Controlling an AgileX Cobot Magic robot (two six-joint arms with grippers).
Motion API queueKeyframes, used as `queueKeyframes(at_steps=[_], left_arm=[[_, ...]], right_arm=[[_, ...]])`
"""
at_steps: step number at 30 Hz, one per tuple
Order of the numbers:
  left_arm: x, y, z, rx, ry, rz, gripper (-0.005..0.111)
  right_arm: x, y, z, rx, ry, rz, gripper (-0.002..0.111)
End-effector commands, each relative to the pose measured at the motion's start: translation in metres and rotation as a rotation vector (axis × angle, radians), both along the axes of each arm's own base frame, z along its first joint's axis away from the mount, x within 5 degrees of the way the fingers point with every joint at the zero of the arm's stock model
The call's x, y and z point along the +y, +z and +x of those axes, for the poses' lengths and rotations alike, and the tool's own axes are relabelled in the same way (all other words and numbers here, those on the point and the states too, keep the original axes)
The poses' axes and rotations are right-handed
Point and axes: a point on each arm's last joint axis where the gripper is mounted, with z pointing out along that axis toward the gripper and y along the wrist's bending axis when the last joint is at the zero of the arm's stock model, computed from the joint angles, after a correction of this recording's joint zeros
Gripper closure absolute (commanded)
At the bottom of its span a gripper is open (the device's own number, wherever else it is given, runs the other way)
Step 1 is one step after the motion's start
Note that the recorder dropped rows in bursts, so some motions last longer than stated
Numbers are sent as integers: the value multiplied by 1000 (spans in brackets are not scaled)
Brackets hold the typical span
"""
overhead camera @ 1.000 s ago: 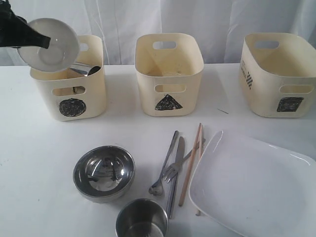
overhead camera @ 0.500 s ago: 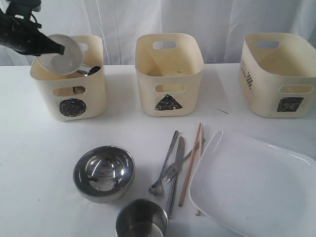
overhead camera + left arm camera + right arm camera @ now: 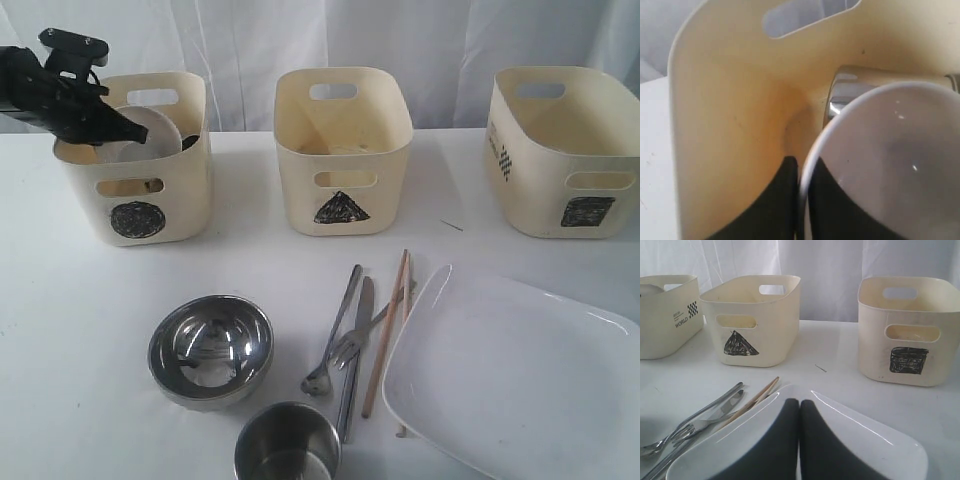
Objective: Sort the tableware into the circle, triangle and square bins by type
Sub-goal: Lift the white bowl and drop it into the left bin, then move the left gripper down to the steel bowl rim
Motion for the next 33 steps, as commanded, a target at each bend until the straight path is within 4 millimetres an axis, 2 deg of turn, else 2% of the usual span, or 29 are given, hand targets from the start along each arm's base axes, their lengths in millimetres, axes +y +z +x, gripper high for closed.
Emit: queueKeyframes(at_steps=[1,4,6,9,15,18,23,28,30,33], left_arm=[[0,2,2,-15,-1,-1,87],[0,2,2,-17,1,-3,74],[-1,4,1,-20,5,-17,70],[-6,13,-2,-28,-6,-19,71],[-22,54,-20,-63,-46,-32,72],[-33,82,-40,-43,-84,-28,72],[-41,110,-65,-6,-135,-5,72],[-40,174,-112,-99,-167,-24,72],[-37,190,-129,-95,-173,-34,72],[-33,197,-151,-99,-205,-13,72]], right_arm=[[0,-1,0,-5,-3,-3,108],[0,-1,0,-5,-3,-3,108],[0,-1,0,-5,-3,-3,108],[0,-1,0,-5,-3,-3,108],[0,-1,0,-5,-3,-3,108],[0,-1,0,-5,-3,-3,108],[0,-1,0,-5,-3,-3,108],[0,-1,0,-5,-3,-3,108],[0,-1,0,-5,-3,-3,108],[0,-1,0,-5,-3,-3,108]])
